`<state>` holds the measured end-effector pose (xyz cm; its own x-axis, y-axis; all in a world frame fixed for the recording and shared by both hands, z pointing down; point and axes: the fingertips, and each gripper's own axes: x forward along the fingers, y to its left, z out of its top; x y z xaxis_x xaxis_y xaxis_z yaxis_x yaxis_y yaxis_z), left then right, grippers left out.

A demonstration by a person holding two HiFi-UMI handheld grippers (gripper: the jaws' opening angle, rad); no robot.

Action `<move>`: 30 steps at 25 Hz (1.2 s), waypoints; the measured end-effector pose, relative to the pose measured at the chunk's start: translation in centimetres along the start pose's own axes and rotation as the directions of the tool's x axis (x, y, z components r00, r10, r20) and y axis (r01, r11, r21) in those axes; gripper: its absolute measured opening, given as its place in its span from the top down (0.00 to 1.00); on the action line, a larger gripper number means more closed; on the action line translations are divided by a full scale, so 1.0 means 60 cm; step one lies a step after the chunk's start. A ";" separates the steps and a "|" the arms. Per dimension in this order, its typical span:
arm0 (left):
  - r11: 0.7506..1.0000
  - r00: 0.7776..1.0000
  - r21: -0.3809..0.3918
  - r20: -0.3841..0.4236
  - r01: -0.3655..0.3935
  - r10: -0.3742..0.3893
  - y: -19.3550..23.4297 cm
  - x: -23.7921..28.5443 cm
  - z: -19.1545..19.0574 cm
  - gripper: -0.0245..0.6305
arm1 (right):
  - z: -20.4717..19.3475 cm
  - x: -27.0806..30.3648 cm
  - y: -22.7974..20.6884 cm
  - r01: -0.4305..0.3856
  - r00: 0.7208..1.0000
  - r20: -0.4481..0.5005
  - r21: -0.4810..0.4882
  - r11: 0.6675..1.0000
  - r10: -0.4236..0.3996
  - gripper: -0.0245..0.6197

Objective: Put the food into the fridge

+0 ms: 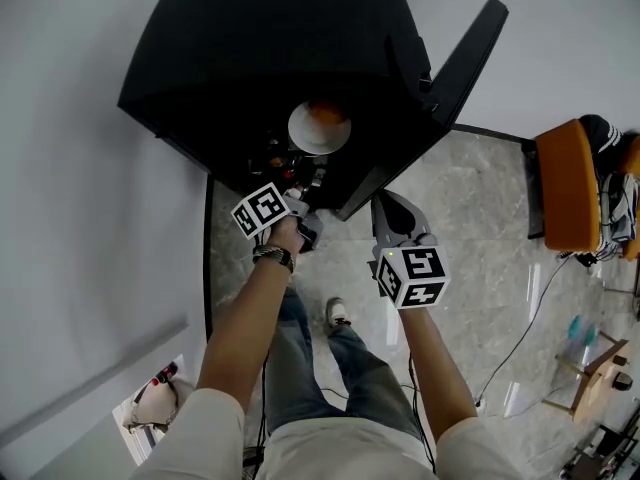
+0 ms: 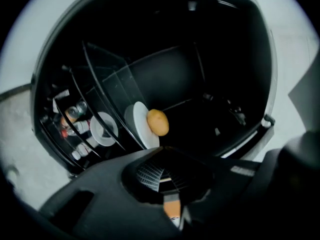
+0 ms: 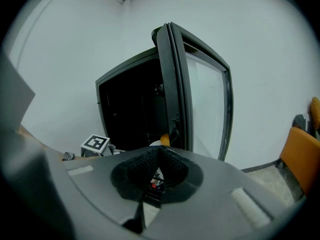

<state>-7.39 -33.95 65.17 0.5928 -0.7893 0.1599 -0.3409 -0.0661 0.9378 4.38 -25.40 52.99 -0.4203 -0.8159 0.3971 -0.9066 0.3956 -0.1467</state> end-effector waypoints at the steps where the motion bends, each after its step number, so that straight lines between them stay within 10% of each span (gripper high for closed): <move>1: 1.000 1.000 0.024 -0.009 -0.011 0.011 -0.004 -0.007 -0.004 0.97 | 0.005 -0.003 0.002 -0.007 1.000 -0.003 -0.005 1.000 0.007 0.95; 9: 0.962 0.995 0.271 -0.097 -0.006 0.034 -0.068 -0.047 -0.021 0.96 | 0.049 -0.025 0.009 -0.054 0.999 0.000 -0.038 0.998 0.054 0.95; 17: 0.742 0.982 0.671 -0.138 -0.004 0.131 -0.158 -0.106 -0.026 0.96 | 0.089 -0.063 0.027 -0.083 0.996 0.020 -0.123 0.989 0.086 0.95; 30: 0.492 0.994 0.871 -0.046 -0.008 0.098 -0.334 -0.223 -0.004 0.96 | 0.190 -0.159 0.086 -0.113 0.983 0.110 -0.260 0.959 0.146 0.95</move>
<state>-8.29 -21.91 44.31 0.5897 -0.7629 0.2651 -0.8076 -0.5578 0.1913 3.32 -20.38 38.11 -0.5493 -0.7909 0.2695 -0.8122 0.5812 0.0502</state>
